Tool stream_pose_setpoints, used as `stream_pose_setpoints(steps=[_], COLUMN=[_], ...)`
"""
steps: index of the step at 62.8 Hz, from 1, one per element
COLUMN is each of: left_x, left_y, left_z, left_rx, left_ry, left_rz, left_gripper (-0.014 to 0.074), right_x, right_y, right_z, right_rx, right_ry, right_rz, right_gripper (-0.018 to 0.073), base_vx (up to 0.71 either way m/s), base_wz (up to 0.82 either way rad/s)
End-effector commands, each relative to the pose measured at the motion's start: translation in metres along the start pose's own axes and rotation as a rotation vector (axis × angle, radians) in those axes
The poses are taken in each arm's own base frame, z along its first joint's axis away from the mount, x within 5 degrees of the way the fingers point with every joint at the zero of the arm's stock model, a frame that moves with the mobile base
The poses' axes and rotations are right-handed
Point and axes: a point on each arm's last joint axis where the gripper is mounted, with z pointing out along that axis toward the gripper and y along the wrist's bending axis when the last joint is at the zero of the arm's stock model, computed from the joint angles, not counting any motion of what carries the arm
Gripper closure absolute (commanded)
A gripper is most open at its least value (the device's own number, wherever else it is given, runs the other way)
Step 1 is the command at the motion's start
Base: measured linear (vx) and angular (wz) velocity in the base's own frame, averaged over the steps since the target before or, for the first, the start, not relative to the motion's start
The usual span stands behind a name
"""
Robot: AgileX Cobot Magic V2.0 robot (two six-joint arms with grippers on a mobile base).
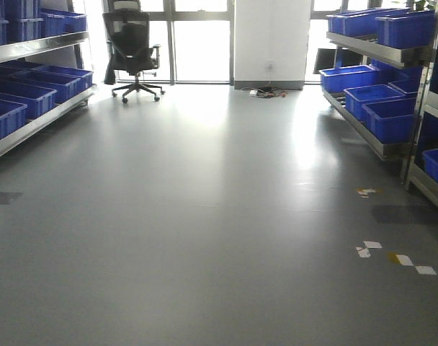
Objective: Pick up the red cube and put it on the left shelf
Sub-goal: 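Drive the base across the room holding the red cube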
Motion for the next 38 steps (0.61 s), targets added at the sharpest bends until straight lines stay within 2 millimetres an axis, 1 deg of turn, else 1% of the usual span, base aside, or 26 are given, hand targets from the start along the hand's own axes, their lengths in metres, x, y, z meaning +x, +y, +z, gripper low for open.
stream_pose_setpoints(steps=[1, 14, 38], left_x=[0.0002, 0.0002, 0.0002], left_y=[0.0003, 0.0004, 0.0004], left_z=[-0.0002, -0.0002, -0.0002], left_rx=[-0.001, -0.002, -0.002], left_ry=[-0.067, -0.067, -0.067], left_rz=[-0.013, -0.013, -0.013], left_gripper=[0.0506, 0.0506, 0.0506], right_x=[-0.0162, -0.0162, -0.0162], right_y=[0.0002, 0.0002, 0.0002], right_z=[-0.0026, -0.0026, -0.0026], right_rx=[-0.002, -0.002, -0.002], right_ry=[-0.107, -0.107, -0.107], right_rz=[-0.024, -0.024, -0.024], right_gripper=[0.0408, 0.0408, 0.0408], base_vx=[0.46, 0.54, 0.6], base_wz=[0.11, 0.09, 0.09])
